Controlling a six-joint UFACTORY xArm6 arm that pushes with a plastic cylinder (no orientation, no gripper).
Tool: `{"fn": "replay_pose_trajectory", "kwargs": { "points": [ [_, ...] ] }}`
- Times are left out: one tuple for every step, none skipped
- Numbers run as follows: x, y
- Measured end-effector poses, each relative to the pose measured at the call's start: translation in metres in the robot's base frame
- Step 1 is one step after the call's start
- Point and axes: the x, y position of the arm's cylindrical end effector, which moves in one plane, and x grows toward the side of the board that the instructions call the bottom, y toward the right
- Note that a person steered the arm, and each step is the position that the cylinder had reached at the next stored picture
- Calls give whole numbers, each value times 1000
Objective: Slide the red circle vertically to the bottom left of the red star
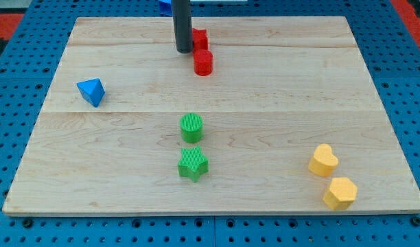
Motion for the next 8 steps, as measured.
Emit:
{"fn": "replay_pose_trajectory", "kwargs": {
  "points": [
    [-10,49],
    [-24,79],
    [-34,90],
    [30,119],
    [73,59],
    [64,10],
    [34,2],
    [33,-17]
  ]
}}
